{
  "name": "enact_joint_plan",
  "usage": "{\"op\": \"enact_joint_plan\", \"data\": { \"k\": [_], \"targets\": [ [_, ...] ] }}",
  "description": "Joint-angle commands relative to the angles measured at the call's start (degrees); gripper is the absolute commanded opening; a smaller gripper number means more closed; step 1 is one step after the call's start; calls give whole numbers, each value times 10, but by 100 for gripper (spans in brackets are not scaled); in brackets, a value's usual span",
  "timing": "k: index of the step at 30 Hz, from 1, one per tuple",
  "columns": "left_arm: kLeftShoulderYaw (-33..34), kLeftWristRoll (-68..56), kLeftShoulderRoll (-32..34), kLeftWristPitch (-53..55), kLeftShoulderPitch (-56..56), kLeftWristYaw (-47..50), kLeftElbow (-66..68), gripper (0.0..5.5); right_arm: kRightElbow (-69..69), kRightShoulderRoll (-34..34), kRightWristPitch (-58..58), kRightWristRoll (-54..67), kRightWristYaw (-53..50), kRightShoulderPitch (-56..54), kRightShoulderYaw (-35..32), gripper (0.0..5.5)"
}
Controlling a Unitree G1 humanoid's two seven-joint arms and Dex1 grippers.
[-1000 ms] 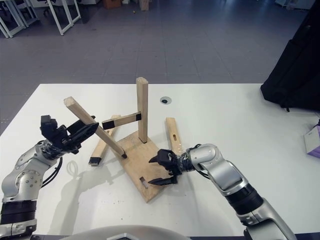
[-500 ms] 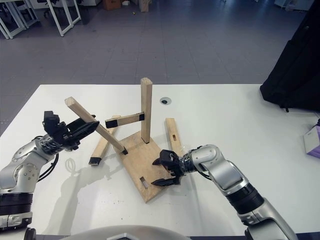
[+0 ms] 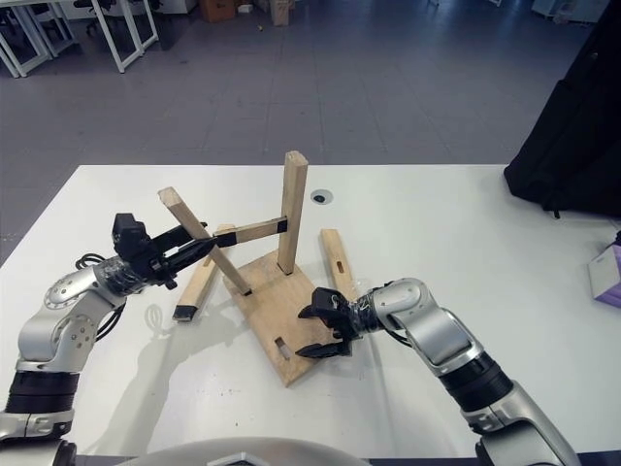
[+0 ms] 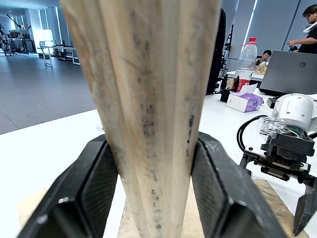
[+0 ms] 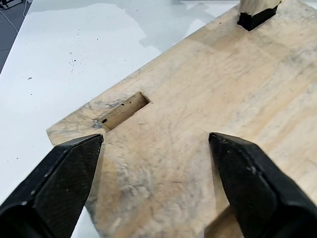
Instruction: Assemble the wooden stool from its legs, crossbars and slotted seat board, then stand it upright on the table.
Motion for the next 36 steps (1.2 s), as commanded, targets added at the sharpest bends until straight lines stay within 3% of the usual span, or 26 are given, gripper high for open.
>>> {"op": "enact_joint_plan", "data": {
  "k": [1,8,12,15,19,23,26,32,36],
  "targets": [
    [-30,66,0,18,45,29,52,202,-2,-9,-10,7,1,7,-14,395],
    [-88,77,28,30,83,-1,27,202,-40,32,11,140,-30,-65,-168,395],
    [-113,84,41,53,77,4,41,202,-27,129,-21,159,-160,-191,-232,395],
    [-125,85,46,58,75,8,40,202,32,186,-105,65,-259,-258,-200,395],
    [-133,82,49,57,66,8,46,202,151,198,-270,-151,-333,-272,-59,395],
    [-140,71,52,65,47,-3,53,202,321,164,-380,-264,-250,-238,82,395],
    [-143,69,60,64,42,-3,51,202,313,127,-421,-256,-162,-195,124,395],
    [-148,69,60,61,51,12,36,202,249,101,-411,-247,-171,-140,118,395],
    [-156,71,63,60,62,22,24,202,52,105,-319,-96,-231,-105,-44,395]
  ]
}}
